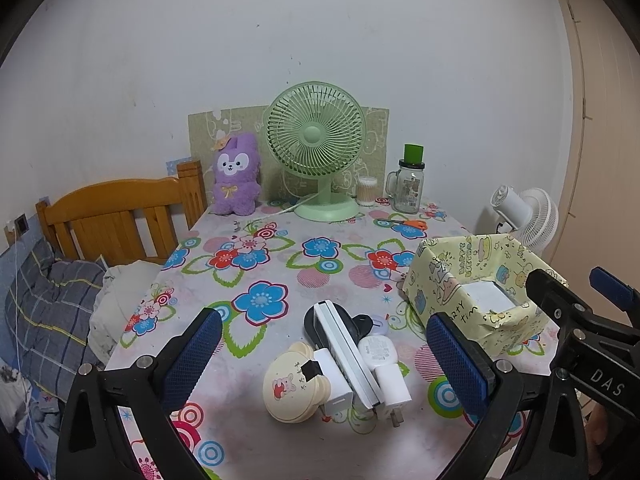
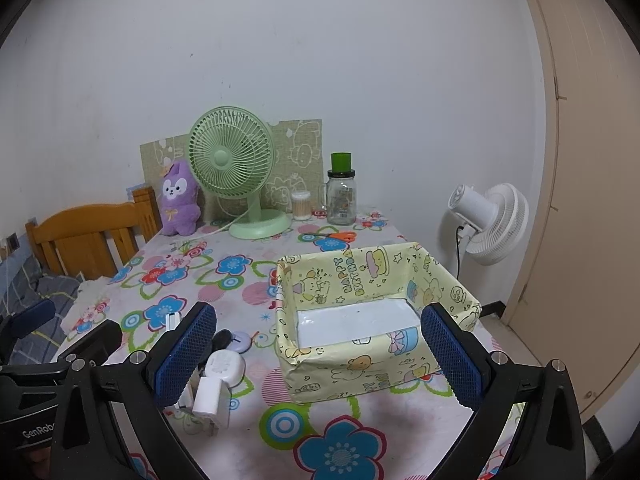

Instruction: Organize rigid objects

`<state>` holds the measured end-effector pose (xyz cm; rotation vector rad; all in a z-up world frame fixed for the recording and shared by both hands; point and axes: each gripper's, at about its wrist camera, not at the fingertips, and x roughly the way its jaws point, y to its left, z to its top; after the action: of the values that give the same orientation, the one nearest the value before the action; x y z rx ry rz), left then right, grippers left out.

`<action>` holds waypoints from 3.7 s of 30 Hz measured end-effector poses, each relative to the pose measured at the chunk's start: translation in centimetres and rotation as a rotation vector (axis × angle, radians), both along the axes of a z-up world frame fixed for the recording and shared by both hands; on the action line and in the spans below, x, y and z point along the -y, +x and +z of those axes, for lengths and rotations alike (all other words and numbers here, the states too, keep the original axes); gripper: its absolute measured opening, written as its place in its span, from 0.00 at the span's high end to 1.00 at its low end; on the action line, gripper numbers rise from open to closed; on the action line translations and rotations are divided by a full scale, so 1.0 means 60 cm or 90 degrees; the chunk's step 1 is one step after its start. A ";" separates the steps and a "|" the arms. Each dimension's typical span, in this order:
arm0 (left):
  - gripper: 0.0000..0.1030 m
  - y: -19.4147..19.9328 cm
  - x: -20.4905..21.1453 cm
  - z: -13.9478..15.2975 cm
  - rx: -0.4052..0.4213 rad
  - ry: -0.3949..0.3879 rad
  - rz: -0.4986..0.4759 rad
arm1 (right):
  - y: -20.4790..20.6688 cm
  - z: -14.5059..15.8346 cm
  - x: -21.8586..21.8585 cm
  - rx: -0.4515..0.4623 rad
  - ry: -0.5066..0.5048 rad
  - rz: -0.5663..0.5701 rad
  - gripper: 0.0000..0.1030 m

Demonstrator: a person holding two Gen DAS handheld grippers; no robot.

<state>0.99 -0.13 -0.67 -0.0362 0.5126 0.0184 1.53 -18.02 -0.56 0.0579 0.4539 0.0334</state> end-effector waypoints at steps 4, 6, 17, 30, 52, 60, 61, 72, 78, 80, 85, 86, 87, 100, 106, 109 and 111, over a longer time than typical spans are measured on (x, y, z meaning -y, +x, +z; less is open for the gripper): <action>0.00 0.000 0.003 -0.001 0.001 0.000 0.000 | 0.001 0.000 0.000 0.000 -0.001 0.000 0.00; 0.00 0.000 0.002 0.000 0.001 0.000 0.000 | 0.001 0.000 0.000 0.000 0.000 0.000 0.00; 0.00 -0.002 0.008 -0.002 0.006 0.001 -0.001 | 0.000 0.001 -0.002 0.001 -0.001 0.000 0.00; 0.00 -0.003 0.009 -0.002 0.010 -0.006 -0.004 | 0.001 0.003 -0.004 0.002 0.002 0.001 0.00; 0.00 0.005 0.013 -0.010 0.000 0.002 -0.007 | 0.008 -0.004 -0.002 -0.006 0.007 -0.005 0.00; 0.00 0.012 0.002 -0.025 -0.014 0.007 -0.007 | 0.018 -0.012 -0.020 -0.015 0.001 0.010 0.07; 0.00 0.013 0.000 -0.027 -0.016 0.008 -0.007 | 0.019 -0.014 -0.025 -0.018 0.001 0.013 0.08; 0.00 0.035 -0.035 -0.073 -0.068 0.002 -0.010 | 0.043 -0.042 -0.086 -0.050 -0.020 0.058 0.11; 0.00 0.050 -0.059 -0.098 -0.101 -0.015 -0.007 | 0.061 -0.061 -0.117 -0.074 -0.028 0.077 0.12; 0.00 0.055 -0.061 -0.106 -0.111 -0.018 -0.011 | 0.065 -0.066 -0.127 -0.081 -0.033 0.083 0.13; 0.00 0.063 -0.060 -0.128 -0.138 -0.021 -0.037 | 0.075 -0.079 -0.151 -0.102 -0.044 0.100 0.14; 0.00 0.065 -0.063 -0.130 -0.141 -0.021 -0.038 | 0.077 -0.082 -0.155 -0.105 -0.047 0.102 0.14; 0.00 0.068 -0.064 -0.135 -0.147 -0.022 -0.040 | 0.080 -0.085 -0.158 -0.109 -0.048 0.103 0.14; 0.00 0.097 -0.098 -0.175 -0.200 -0.021 0.000 | 0.118 -0.129 -0.200 -0.174 -0.065 0.127 0.21; 0.00 0.113 -0.106 -0.200 -0.232 -0.004 0.013 | 0.136 -0.146 -0.215 -0.195 -0.064 0.137 0.25; 0.00 0.116 -0.107 -0.205 -0.235 -0.010 0.008 | 0.142 -0.152 -0.222 -0.199 -0.064 0.138 0.33; 0.00 0.118 -0.106 -0.207 -0.236 -0.011 0.002 | 0.147 -0.154 -0.223 -0.201 -0.060 0.133 0.40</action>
<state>8.07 6.22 -13.07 -0.0518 0.8830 0.0242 10.37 -4.67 -9.82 -0.0782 0.7757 0.2095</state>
